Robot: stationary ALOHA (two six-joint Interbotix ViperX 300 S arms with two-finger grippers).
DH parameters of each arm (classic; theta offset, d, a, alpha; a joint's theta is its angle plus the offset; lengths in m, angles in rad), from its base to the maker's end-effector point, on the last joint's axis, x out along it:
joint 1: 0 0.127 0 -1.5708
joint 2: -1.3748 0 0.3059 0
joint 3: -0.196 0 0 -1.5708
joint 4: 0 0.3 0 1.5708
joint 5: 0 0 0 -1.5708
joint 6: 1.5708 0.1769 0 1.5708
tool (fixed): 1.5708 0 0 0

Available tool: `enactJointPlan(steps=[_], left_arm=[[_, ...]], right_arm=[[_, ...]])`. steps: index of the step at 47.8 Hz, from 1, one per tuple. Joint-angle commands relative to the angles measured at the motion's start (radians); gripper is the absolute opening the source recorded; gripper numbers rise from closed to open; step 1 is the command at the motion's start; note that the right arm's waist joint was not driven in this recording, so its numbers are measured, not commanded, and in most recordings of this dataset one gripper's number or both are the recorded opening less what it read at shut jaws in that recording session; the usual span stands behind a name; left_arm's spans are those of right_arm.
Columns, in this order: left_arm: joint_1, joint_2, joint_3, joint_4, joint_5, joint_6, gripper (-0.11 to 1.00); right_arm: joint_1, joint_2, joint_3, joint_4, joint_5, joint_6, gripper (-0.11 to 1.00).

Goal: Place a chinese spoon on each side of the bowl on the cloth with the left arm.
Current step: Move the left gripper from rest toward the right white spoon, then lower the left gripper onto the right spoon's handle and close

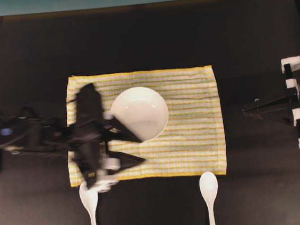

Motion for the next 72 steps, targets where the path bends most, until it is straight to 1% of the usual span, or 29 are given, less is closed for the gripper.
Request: enactJointPlan(steps=[1, 4, 8, 16, 24, 30, 37, 46, 49, 59, 72], left_arm=[[-0.014, 0.058, -0.075, 0.005, -0.005, -0.014, 0.67], [-0.026, 0.094, -0.114, 0.003, -0.005, -0.028, 0.78], [-0.041, 0.141, -0.167, 0.005, -0.005, -0.046, 0.83], [-0.067, 0.236, -0.258, 0.003, -0.002, -0.069, 0.82], [-0.061, 0.322, -0.299, 0.003, -0.014, -0.072, 0.82], [-0.051, 0.407, -0.342, 0.005, -0.048, -0.081, 0.82], [-0.052, 0.474, -0.385, 0.005, -0.1, -0.095, 0.82], [-0.04, 0.534, -0.403, 0.005, -0.114, -0.104, 0.82], [-0.04, 0.546, -0.405, 0.003, -0.127, -0.11, 0.82], [-0.032, 0.598, -0.405, 0.005, -0.178, -0.155, 0.82], [-0.029, 0.627, -0.416, 0.003, -0.184, -0.156, 0.82]], right_arm=[[0.0, 0.009, -0.005, 0.002, 0.0, 0.006, -0.01], [0.0, 0.009, -0.005, 0.002, 0.003, 0.006, -0.01], [0.0, 0.008, -0.005, 0.002, 0.005, 0.006, -0.01], [0.0, 0.009, 0.0, 0.0, 0.005, 0.005, -0.01], [0.0, 0.005, 0.003, 0.0, 0.006, -0.003, -0.01], [0.0, 0.0, 0.005, -0.002, 0.015, -0.005, -0.01], [0.0, -0.005, 0.008, -0.002, 0.031, -0.002, -0.01], [0.0, -0.017, 0.014, -0.002, 0.034, 0.003, -0.01], [0.0, -0.025, 0.015, -0.002, 0.032, -0.006, -0.01], [0.0, -0.055, 0.015, -0.008, 0.034, -0.014, -0.01], [0.0, -0.06, 0.025, -0.008, 0.049, -0.011, -0.01]])
